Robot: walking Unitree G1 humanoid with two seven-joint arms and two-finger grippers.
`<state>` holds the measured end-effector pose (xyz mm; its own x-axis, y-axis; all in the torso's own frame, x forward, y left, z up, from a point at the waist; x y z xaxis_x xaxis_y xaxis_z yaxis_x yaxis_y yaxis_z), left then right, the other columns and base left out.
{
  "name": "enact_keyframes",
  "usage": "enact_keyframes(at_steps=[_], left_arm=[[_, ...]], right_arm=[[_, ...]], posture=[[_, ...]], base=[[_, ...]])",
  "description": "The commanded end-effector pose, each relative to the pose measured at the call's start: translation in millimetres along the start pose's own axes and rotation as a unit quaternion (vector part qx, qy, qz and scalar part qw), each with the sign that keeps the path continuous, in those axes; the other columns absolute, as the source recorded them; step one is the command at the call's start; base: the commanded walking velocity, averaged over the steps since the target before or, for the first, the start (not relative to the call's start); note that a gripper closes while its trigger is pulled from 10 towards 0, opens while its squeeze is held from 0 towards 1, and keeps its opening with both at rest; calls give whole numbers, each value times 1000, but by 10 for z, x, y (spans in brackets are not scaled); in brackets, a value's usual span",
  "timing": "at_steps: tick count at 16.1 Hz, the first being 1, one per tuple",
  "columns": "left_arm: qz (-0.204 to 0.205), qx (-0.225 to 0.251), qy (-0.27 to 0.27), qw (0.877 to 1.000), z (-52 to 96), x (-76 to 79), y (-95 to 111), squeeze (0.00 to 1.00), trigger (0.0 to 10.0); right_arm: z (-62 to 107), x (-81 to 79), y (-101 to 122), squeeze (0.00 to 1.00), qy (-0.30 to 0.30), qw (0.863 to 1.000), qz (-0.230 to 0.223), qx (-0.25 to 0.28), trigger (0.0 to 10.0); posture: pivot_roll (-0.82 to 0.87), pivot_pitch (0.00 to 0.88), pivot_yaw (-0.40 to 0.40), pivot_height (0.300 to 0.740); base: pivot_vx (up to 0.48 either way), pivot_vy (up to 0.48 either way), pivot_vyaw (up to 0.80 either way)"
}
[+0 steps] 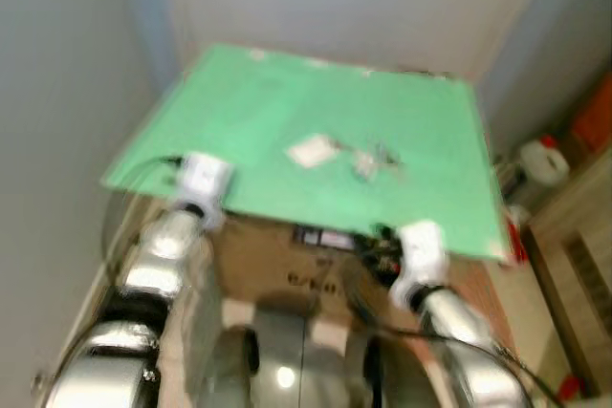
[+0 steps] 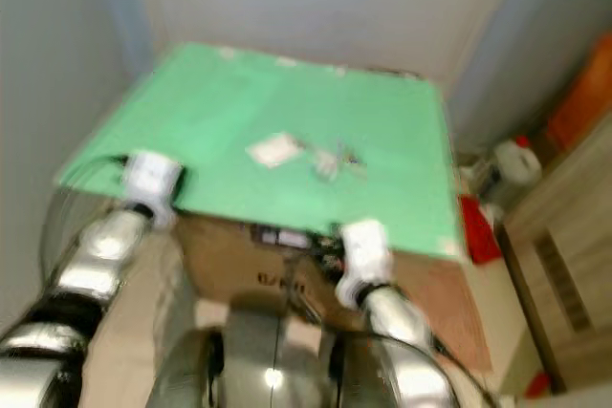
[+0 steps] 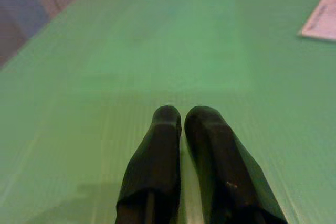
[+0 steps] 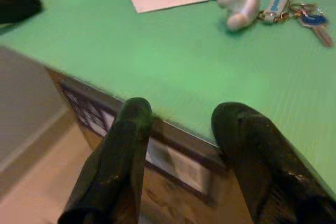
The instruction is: Hang keys on a hook
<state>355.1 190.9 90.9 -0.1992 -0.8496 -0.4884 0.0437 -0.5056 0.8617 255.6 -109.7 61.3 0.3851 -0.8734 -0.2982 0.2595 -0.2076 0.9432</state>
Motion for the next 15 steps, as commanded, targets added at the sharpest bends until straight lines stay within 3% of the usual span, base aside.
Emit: enact_keyframes(at_steps=[1,3,4,7,10,14,15], left_arm=[[1,-8,-19,1000,-4,159,-16,0,10000],[-6,-7,-13,1000,-7,151,-4,0,10000],[7,-1,-16,1000,-3,184,19,1000,10000],[16,10,-31,999,15,272,57,1000,10000],[-8,26,-35,999,1,275,153,1000,10000],[-121,70,-12,990,-7,145,330,1000,10000],[-167,100,9,981,6,78,456,1000,10000]], right_arm=[[92,123,-76,0,-23,1000,-1,-15,10000],[94,118,-85,0,-23,1000,-2,-16,10000],[95,114,-94,0,-23,1000,-4,-16,10000],[94,113,-118,0,-24,1000,-5,-18,10000],[74,116,-108,0,-23,1000,-4,-17,10000],[82,137,-35,0,-29,1000,-4,9,10000],[106,159,78,0,-36,998,-5,49,10000]], posture=[[2,79,-18,591],[4,78,-15,591],[6,76,-12,591],[8,70,-10,591],[10,61,-8,591],[8,55,-11,591],[9,54,-13,591]], base=[[0,0,0],[0,0,0],[0,0,0],[0,0,0],[0,0,0],[0,0,0],[0,0,0]])
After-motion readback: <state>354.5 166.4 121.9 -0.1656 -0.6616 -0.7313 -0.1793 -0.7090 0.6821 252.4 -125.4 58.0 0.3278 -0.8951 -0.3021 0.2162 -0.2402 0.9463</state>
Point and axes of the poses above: a point about 5 cm out from each wrist's last joint towards the gripper, its own z axis pointing back from the gripper into the wrist, its own y axis along the axis of the wrist's last joint, x = y × z, the point moved 1 cm from there along -z, pointing out of the wrist towards the gripper, and after that the axes turned 13 degrees about -z, right-handed, at the moved point
